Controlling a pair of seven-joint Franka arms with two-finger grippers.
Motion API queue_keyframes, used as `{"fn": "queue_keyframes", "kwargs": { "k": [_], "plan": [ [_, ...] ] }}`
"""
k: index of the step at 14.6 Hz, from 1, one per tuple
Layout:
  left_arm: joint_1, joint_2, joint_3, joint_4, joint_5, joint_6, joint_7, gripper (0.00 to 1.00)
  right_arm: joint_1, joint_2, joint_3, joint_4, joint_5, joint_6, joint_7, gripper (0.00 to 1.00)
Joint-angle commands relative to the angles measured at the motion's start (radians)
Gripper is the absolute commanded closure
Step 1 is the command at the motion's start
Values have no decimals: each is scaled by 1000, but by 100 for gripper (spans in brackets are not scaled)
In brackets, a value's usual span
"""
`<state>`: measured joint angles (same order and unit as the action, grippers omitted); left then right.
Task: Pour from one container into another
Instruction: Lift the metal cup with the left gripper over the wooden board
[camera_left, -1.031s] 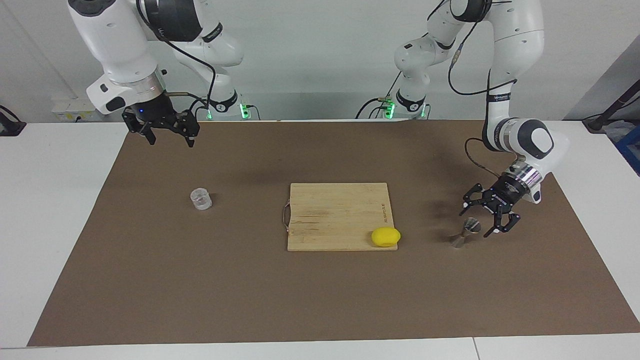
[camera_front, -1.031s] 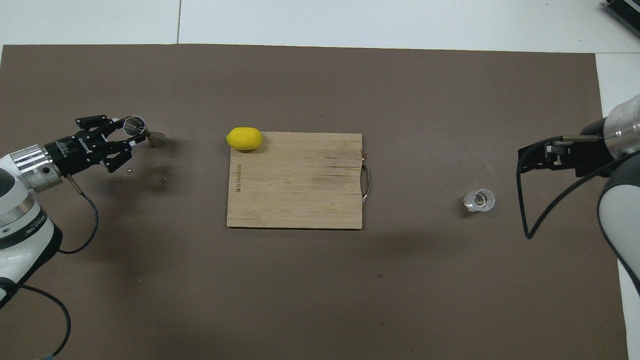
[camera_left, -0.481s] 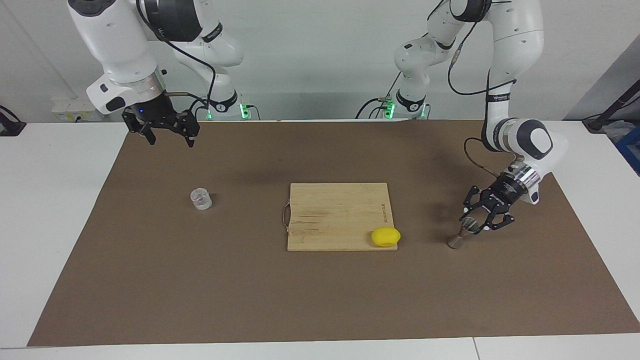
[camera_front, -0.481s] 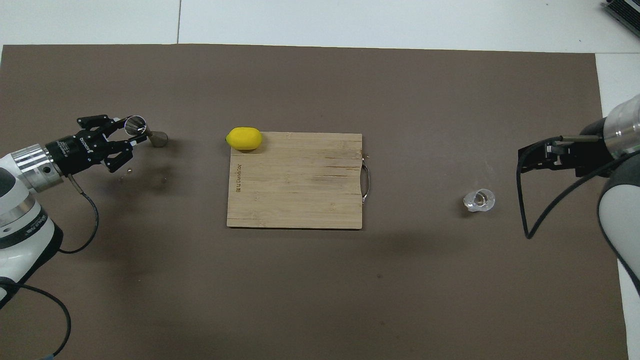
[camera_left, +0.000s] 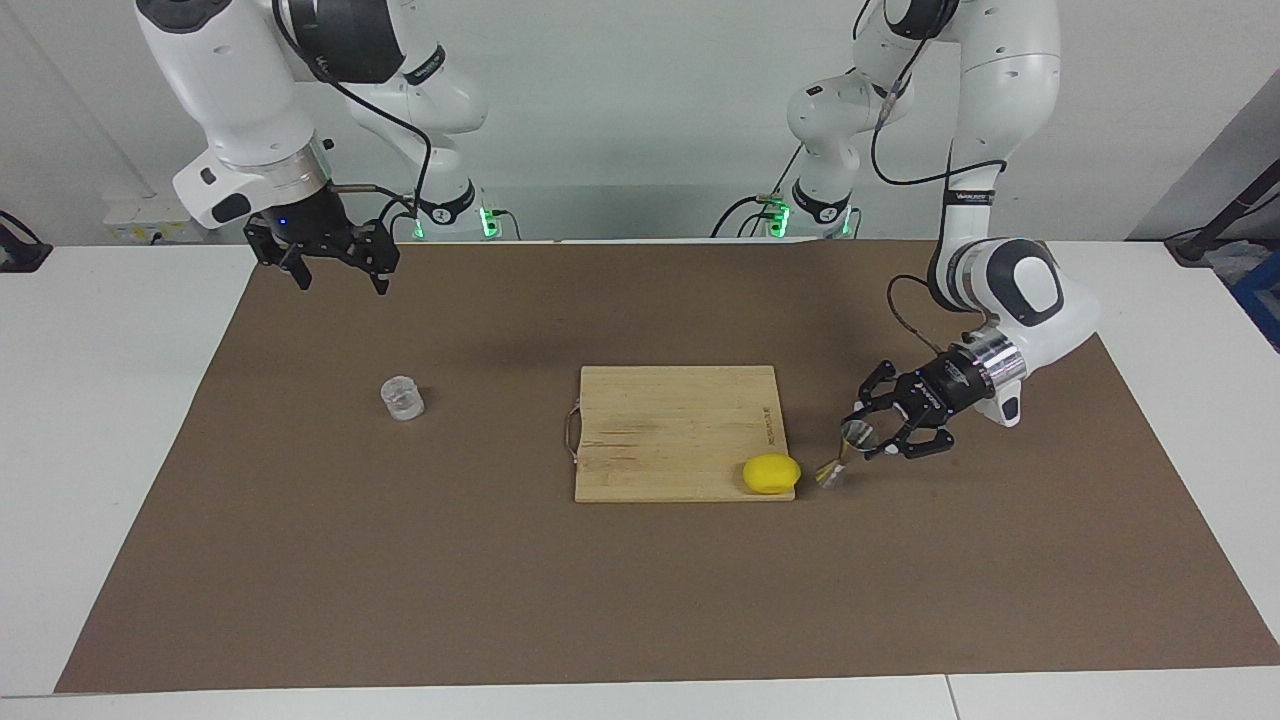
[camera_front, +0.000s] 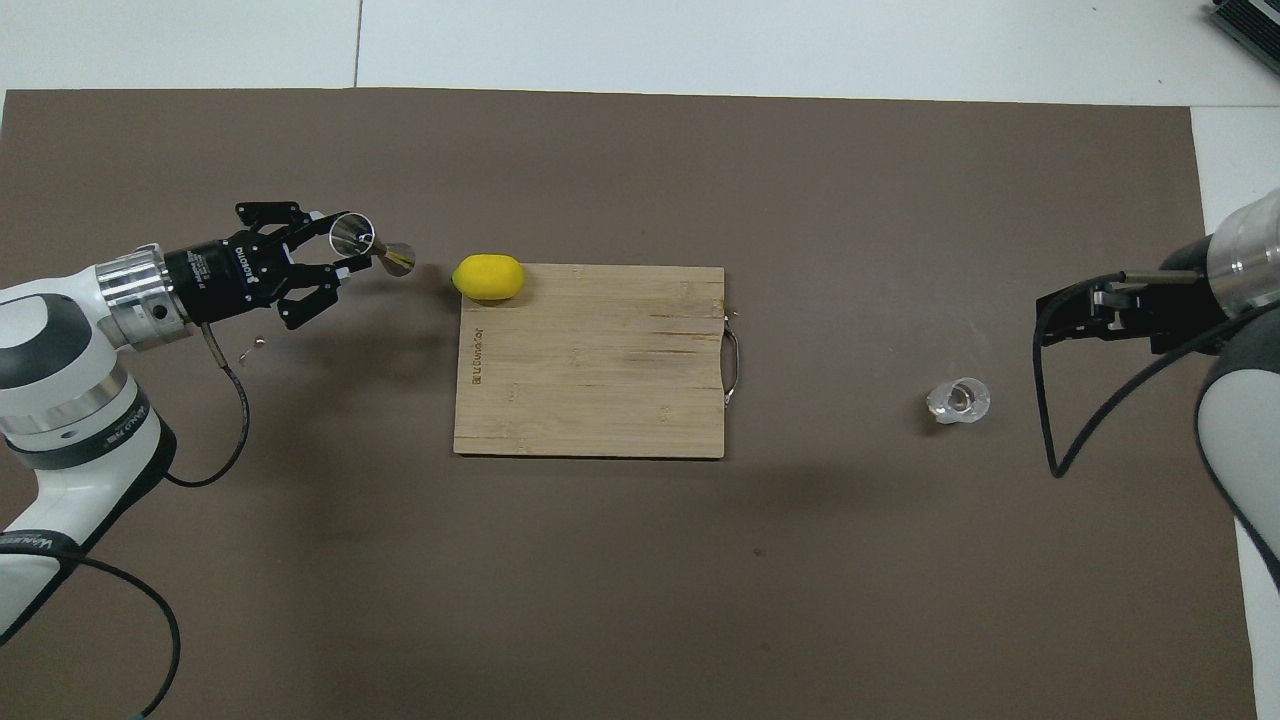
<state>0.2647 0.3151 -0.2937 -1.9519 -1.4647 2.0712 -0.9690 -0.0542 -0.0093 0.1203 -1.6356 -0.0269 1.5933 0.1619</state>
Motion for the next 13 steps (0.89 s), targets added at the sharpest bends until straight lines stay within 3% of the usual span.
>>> {"fn": "queue_keyframes", "kwargs": {
  "k": [1, 3, 5, 13],
  "plan": [
    [-41, -16, -30, 25, -25, 7, -57, 100, -10, -6, 5, -9, 2, 4, -27, 0],
    [-115, -31, -27, 27, -87, 93, -108, 100, -10, -6, 5, -9, 2, 5, -27, 0],
    [-198, -57, -24, 25, -103, 260, -111, 100, -12, -6, 5, -9, 2, 4, -27, 0],
    [-337, -39, -31, 25, -140, 288, -119, 100, -19, -6, -1, -7, 2, 2, -21, 0]
  ]
}}
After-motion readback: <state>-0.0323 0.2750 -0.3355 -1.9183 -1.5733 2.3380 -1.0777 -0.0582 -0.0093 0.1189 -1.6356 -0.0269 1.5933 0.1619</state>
